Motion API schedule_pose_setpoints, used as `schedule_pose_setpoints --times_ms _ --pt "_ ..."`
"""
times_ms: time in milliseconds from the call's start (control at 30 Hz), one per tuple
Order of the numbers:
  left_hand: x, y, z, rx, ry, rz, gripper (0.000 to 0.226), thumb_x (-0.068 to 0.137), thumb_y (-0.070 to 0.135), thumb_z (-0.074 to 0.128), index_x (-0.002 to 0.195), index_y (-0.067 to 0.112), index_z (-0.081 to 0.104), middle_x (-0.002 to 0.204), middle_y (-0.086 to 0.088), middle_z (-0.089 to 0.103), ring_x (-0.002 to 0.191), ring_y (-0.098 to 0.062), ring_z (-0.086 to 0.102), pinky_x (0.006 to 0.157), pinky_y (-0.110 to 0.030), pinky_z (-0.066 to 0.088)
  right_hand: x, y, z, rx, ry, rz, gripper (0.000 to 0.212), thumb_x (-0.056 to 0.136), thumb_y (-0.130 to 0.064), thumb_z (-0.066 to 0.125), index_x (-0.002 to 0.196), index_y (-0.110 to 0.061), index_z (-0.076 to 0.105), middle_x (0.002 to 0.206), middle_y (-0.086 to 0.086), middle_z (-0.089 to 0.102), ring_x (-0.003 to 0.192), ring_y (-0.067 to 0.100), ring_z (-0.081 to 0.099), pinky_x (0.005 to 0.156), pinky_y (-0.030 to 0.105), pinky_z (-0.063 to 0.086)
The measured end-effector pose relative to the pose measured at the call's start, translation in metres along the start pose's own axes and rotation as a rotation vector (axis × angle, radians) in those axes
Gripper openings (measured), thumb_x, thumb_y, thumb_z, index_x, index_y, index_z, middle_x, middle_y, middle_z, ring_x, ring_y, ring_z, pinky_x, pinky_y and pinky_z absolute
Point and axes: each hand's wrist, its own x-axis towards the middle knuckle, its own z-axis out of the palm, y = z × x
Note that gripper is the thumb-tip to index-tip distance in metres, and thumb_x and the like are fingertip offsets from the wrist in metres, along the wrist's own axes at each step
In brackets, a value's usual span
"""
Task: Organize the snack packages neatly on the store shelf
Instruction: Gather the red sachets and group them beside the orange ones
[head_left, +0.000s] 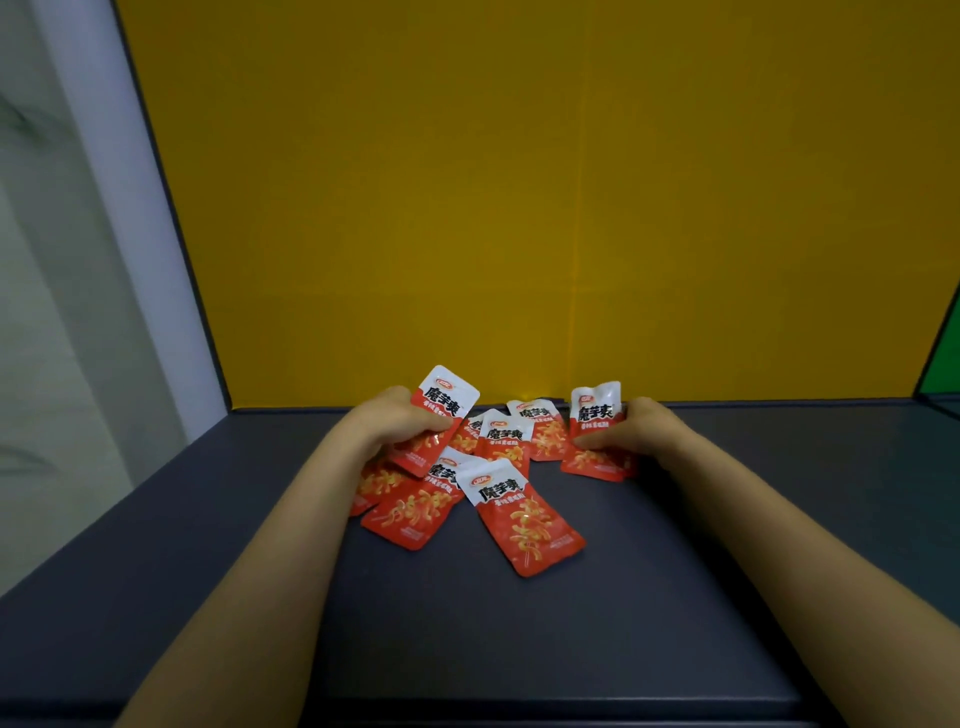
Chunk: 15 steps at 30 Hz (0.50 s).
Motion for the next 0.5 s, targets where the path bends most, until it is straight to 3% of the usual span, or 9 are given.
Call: schedule_pose_setpoints --times_ms 100,233,367,433,500 --pt "-0.011 -0.003 -0.005 0.024 0.005 -0.002 0.019 0.089 0.029 0.062 0.095 0.012 0.056 0.078 -0.001 0.062 0.067 -0.014 0.06 0.057 -0.023 0.045 0.0 0.007 -0.005 0.04 0.014 0.001 0.041 0.067 -0.032 0.081 0.102 -0.016 0.065 0.113 0.01 0.067 0.104 0.027 0.062 0.099 0.041 0.047" --pt "-0.03 -0.018 -0.016 0.133 0.03 -0.024 0.024 0.087 0.037 0.062 0.094 0.015 0.056 0.097 -0.007 0.067 0.085 -0.023 0.066 0.076 -0.033 0.052 -0.008 0.015 -0.015 0.237 -0.032 -0.061 0.034 0.08 -0.01 0.072 0.112 -0.004 0.062 0.109 0.016 0.066 0.091 0.024 0.06 0.087 0.035 0.048" --pt "-0.045 -0.029 -0.018 0.274 -0.016 -0.05 0.026 0.087 0.044 0.06 0.085 0.021 0.048 0.081 0.006 0.058 0.067 -0.005 0.055 0.054 -0.019 0.041 -0.031 0.005 -0.024 0.344 -0.136 -0.118 0.023 0.085 -0.007 0.066 0.106 -0.01 0.058 0.085 0.007 0.063 0.07 0.015 0.058 0.057 0.022 0.049" --pt "-0.047 -0.03 -0.015 0.327 -0.02 -0.056 0.028 0.086 0.044 0.061 0.085 0.021 0.046 0.087 0.004 0.057 0.068 -0.005 0.053 0.053 -0.018 0.039 -0.041 0.0 -0.026 0.331 -0.174 -0.157 0.014 0.084 -0.011 0.067 0.096 -0.013 0.059 0.083 0.005 0.064 0.069 0.013 0.059 0.06 0.023 0.048" --pt "-0.049 -0.03 -0.012 0.352 -0.005 -0.059 0.038 0.083 0.044 0.065 0.099 0.015 0.046 0.099 0.0 0.056 0.077 -0.011 0.054 0.056 -0.02 0.039 -0.052 -0.005 -0.024 0.323 -0.212 -0.2 0.011 0.084 -0.012 0.067 0.088 -0.018 0.059 0.085 0.003 0.065 0.069 0.012 0.061 0.061 0.023 0.047"
